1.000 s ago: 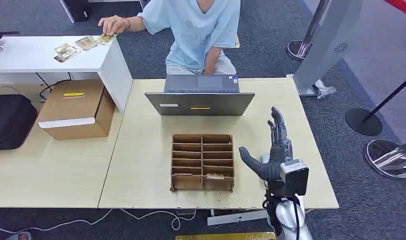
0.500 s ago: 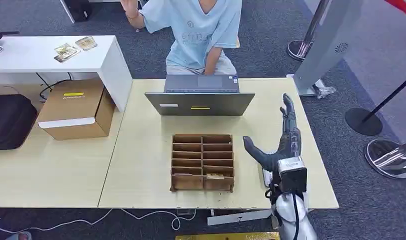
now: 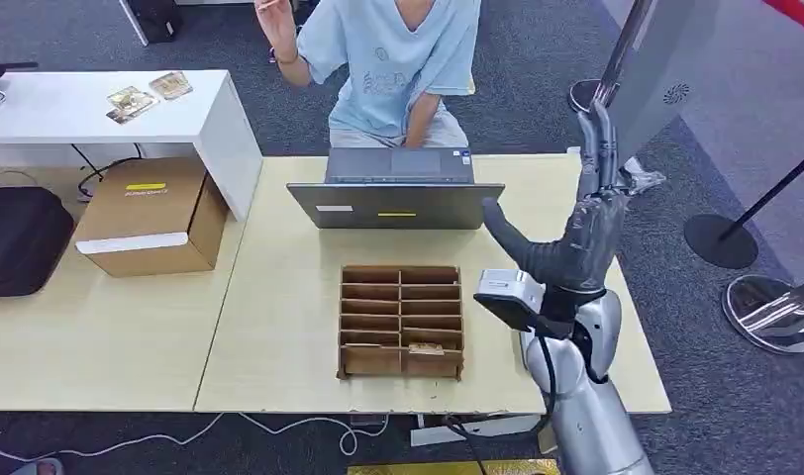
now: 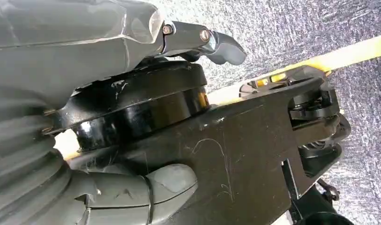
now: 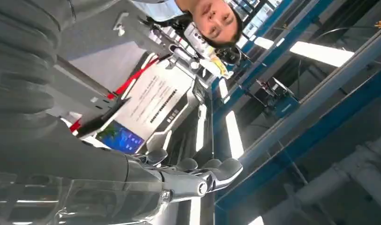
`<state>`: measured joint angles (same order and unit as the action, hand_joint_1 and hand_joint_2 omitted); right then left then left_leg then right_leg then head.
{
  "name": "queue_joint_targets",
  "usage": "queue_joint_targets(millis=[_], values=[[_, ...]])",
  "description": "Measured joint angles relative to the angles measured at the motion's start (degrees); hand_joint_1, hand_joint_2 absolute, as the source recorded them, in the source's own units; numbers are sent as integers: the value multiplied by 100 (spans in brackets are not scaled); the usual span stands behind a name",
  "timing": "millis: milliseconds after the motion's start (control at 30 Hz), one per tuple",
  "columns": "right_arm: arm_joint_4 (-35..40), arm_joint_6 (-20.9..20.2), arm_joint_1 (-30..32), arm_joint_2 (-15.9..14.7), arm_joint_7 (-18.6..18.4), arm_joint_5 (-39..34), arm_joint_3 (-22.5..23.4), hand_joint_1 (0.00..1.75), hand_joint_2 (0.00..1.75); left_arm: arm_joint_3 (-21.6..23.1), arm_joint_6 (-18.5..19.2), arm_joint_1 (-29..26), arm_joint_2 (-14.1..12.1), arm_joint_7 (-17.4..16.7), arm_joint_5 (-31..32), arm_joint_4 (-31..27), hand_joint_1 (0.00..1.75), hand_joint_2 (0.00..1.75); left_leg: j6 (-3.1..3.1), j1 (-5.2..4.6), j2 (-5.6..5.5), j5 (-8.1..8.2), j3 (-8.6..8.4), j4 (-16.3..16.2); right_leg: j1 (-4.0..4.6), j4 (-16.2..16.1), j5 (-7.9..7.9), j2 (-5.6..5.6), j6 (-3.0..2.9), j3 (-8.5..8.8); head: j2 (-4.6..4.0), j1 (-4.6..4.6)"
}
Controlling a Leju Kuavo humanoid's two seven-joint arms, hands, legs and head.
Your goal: Pass the card to the sensor for recognition and then transmit it.
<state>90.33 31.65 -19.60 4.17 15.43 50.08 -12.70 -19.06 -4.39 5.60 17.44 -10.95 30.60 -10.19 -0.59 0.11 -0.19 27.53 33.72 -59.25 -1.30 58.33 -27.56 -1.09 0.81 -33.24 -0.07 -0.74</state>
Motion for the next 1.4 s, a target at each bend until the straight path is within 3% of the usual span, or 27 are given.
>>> queue_joint_targets(millis=[200, 433, 633, 967, 1233, 1400], values=[[-466, 297, -824, 0, -567, 1366, -100, 0, 175, -22, -339, -13, 61, -6, -164, 0, 0, 175, -2, 0, 15, -3, -2, 0, 0, 3, 4, 9, 1, -1, 0, 0], [-2383, 74, -2643, 0, -1418, 2897, -328, 0, 175, -24, -496, -12, 89, -33, -142, 0, 0, 175, -2, -1, 9, -16, -6, -1, 0, 9, 13, 3, 2, 0, 0, 0], [-3392, 96, -3325, 0, -1530, 3031, -461, 0, 175, -28, -524, -14, 107, -35, -144, 0, 0, 175, -6, 0, -1, -17, -3, -1, 0, 9, 11, -5, 3, 0, 0, -2], [-3899, 57, -3582, 0, -1602, 3152, -557, 0, 175, -31, -557, -14, 114, -35, -146, 0, 0, 175, -5, 0, 0, -17, -1, -1, 0, 8, 11, -5, 3, -1, 0, -2], [-5011, -561, -4329, 79, -2168, 3691, -680, 0, 175, -74, -662, -18, 116, -35, -256, 0, 0, 175, -7, 0, 3, -18, -2, -1, 3, 10, 12, -4, 2, -1, 0, 0], [-5620, -728, -4602, 118, -2273, 3676, -699, 0, 175, -160, -688, -24, 118, -24, -352, 0, 0, 175, -7, 0, 4, -18, -2, -1, 4, 9, 12, -3, 2, -1, 0, 0]])
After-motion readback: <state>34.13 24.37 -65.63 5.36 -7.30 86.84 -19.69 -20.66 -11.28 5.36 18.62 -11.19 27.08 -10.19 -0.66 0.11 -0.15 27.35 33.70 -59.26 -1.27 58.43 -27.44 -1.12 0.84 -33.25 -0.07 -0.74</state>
